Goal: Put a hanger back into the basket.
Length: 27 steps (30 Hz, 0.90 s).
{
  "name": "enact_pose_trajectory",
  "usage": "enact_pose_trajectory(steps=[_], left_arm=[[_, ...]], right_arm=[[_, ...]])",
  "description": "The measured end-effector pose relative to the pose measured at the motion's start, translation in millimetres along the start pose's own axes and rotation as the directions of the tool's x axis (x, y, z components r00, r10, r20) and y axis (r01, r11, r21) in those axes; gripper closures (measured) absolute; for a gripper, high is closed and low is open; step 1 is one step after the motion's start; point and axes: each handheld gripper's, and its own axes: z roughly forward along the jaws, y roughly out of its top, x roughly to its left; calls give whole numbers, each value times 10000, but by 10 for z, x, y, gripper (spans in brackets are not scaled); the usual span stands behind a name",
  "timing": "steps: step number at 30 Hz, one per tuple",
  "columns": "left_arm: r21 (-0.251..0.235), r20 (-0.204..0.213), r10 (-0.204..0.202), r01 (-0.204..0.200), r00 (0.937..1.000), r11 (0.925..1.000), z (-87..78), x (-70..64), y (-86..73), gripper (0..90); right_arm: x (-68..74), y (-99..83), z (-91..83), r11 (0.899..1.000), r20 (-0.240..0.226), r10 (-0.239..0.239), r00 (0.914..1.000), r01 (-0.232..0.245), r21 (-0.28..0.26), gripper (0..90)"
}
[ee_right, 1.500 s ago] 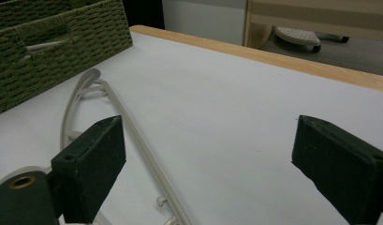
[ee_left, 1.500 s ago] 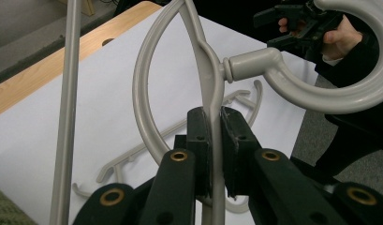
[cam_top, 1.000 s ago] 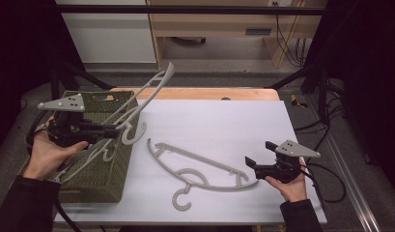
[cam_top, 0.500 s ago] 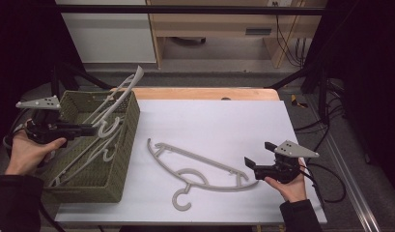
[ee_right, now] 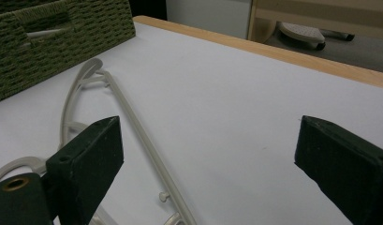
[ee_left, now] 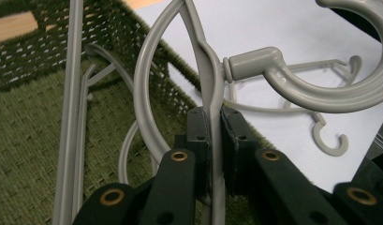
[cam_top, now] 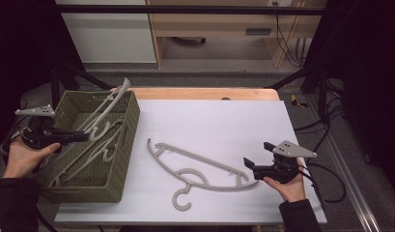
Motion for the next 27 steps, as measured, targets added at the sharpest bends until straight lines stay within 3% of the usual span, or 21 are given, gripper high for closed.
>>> enact_pose_trajectory(steps=[7, 12, 15, 27], left_arm=[[585, -173, -373, 383, 9992, 9976, 104, 135, -128, 828], [1115, -446, -734, 780, 9963, 9907, 208, 206, -224, 827], [1168, -494, -816, 869, 9954, 9893, 252, 226, -250, 827], [1995, -896, -675, 843, 9937, 9763, 512, 280, -368, 825]], right_arm=[[-7, 0, -5, 10000, 44, -1, 10000, 1, -36, 85], [-5, -2, -2, 10000, 9, 0, 10000, 0, -5, 85], [-7, -3, -3, 10000, 27, -8, 10000, 8, -11, 86], [-3, -4, -3, 10000, 14, -7, 10000, 7, 3, 87]])
